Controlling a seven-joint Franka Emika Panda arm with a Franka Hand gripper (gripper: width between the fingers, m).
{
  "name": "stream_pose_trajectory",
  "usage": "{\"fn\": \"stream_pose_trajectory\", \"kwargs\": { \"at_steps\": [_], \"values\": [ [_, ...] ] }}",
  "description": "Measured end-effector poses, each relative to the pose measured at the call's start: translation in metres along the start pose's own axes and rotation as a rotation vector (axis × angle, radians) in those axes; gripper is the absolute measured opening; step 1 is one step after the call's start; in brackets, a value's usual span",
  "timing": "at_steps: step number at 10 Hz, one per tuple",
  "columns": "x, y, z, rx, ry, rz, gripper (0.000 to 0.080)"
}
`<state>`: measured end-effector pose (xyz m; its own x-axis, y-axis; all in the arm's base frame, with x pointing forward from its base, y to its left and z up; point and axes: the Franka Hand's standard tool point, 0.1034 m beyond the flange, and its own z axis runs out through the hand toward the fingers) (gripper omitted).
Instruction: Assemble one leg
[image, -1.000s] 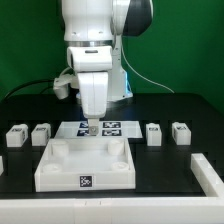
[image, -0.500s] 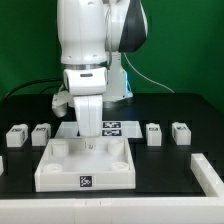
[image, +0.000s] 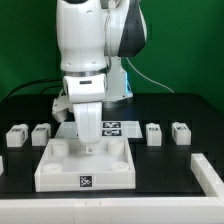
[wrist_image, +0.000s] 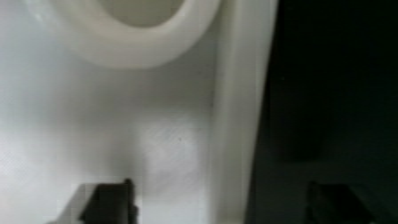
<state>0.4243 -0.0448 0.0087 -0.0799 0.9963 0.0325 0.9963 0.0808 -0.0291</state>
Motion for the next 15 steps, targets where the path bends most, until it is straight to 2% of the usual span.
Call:
{"fn": "stream_pose_trajectory", "kwargs": {
  "at_steps": [1,2,3,9,11,13,15],
  "values": [
    [0.0,0.0,0.0,0.0,0.0,0.0,0.0255],
    [0.0,0.0,0.0,0.0,0.0,0.0,0.0255],
    [0.0,0.0,0.0,0.0,0.0,0.001,0.007],
    [0.003,0.002,0.0,-0.002,0.0,0.027,0.0057],
    [0.028,0.01,0.0,-0.007,0.01,0.083,0.0057],
    [0.063,0.026,0.001,-0.019,0.023,0.143,0.0057],
    [0.083,0.043,0.001,-0.034,0.03,0.121,0.0057]
  ]
}}
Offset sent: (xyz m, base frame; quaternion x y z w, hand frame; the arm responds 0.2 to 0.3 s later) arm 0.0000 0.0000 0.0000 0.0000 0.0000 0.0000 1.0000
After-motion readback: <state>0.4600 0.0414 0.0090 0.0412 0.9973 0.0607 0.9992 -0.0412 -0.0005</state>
